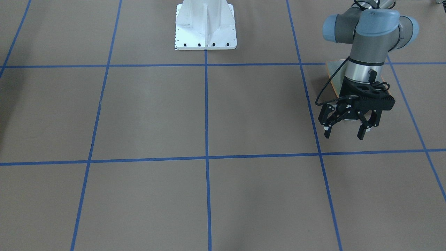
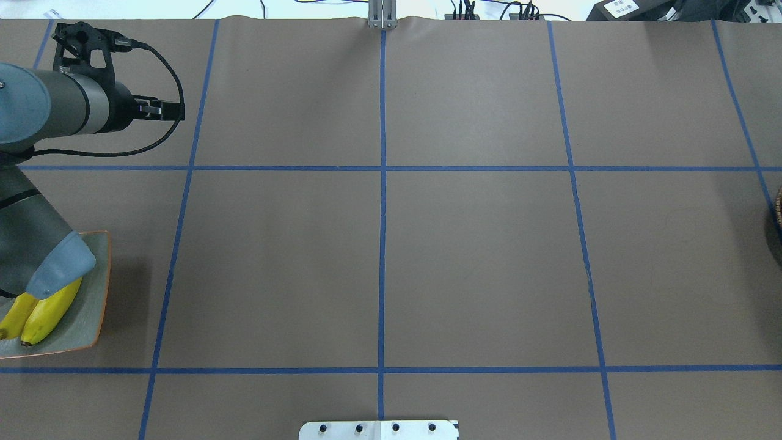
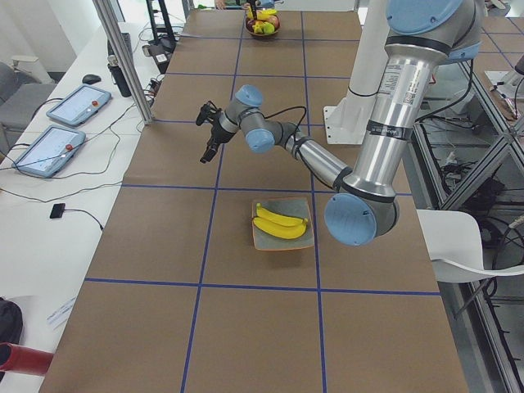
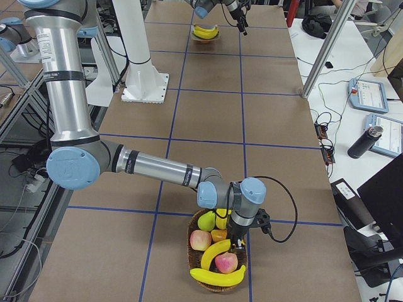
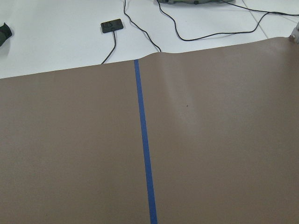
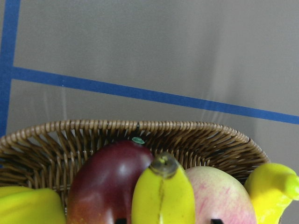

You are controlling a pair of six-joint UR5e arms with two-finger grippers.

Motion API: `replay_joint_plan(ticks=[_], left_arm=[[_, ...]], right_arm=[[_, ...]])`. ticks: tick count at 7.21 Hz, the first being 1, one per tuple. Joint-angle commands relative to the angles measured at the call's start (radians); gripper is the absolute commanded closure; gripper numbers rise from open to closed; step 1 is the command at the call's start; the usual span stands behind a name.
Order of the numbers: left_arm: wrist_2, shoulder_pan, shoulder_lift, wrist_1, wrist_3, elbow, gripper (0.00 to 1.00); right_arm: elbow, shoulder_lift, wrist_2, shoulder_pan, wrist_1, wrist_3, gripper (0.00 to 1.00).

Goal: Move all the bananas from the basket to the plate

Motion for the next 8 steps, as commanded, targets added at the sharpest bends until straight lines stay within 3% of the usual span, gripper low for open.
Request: replay_joint_plan(ticks=[1,5,8], left_arm=[[0.000,0.000,0.000,0.000,0.000,-0.001,0.01],[-0.002,0.000,0.000,0.000,0.000,0.000,0.01],[-0.002,0.000,0.000,0.000,0.000,0.002,0.01]], right_arm=[[0.008,0.000,0.005,0.000,-0.001,0.005,1.00],[0.086,0.003,0.074,0.037,-0.073,-0.001,1.00],[0.267,0.003,0.066,0.121,-0.333,-0.117,1.00]])
